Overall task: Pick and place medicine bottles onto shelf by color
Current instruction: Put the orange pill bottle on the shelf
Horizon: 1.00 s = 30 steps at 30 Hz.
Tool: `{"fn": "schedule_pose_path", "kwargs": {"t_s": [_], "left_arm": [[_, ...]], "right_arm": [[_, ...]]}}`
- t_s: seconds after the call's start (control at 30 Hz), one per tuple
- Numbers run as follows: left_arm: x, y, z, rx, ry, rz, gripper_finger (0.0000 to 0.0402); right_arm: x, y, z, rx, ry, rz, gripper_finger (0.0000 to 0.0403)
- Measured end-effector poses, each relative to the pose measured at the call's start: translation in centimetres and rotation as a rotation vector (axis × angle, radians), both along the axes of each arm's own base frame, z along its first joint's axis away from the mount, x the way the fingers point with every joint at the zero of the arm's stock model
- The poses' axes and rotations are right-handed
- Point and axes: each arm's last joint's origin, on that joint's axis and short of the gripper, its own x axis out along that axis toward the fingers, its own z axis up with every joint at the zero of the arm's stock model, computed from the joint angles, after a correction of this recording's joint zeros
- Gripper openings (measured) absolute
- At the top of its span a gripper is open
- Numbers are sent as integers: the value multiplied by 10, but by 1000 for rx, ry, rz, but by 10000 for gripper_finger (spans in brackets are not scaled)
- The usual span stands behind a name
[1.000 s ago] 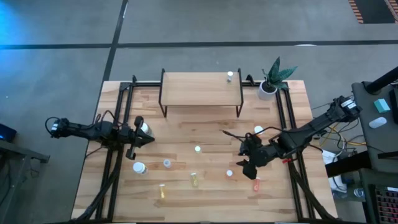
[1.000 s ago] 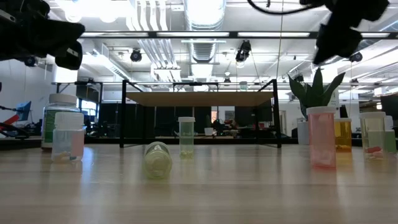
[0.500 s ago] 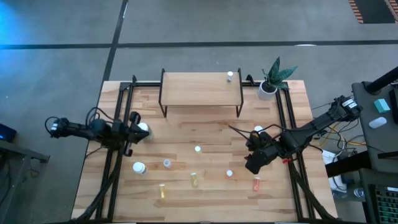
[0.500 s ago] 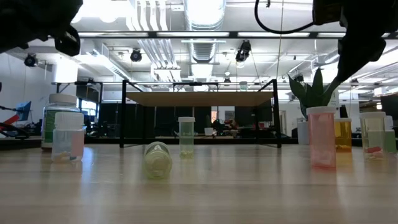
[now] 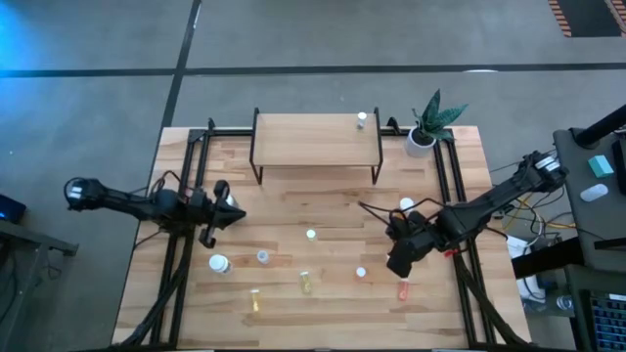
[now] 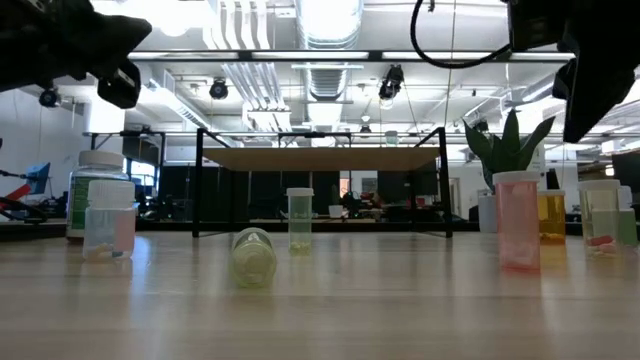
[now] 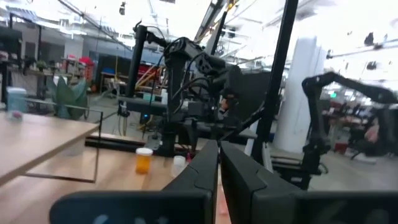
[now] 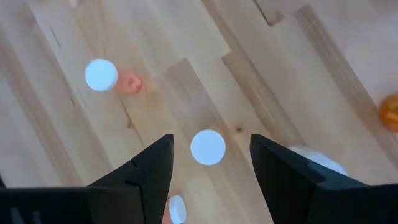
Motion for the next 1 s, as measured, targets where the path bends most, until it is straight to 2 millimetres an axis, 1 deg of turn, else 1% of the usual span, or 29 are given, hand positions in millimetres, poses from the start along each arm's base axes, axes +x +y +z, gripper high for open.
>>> {"fn": "schedule_pose_path", "kwargs": {"t_s": [0.1,0.23,0.3,0.6,0.77,0.9,1.0], "left_arm": [[4,-1,-2,-18,19,-5,0],[10,-2,-3,-13,54,6,0],[14,-2,2,-15,44,7,0],[28,-5,6,-7,42,9,5],[35,-7,4,2,57,10,46],[37,-7,5,8,27,12,86],[39,-7,4,8,25,12,108]], "right_arm": [[2,1,-7,-12,48,-32,203],[5,3,-16,-42,95,-13,203],[7,4,-20,-54,111,-2,203],[8,4,-22,-58,122,2,203],[8,4,-22,-51,120,-18,203],[8,4,-22,-47,122,-17,203],[8,5,-23,-49,123,-12,203]]}}
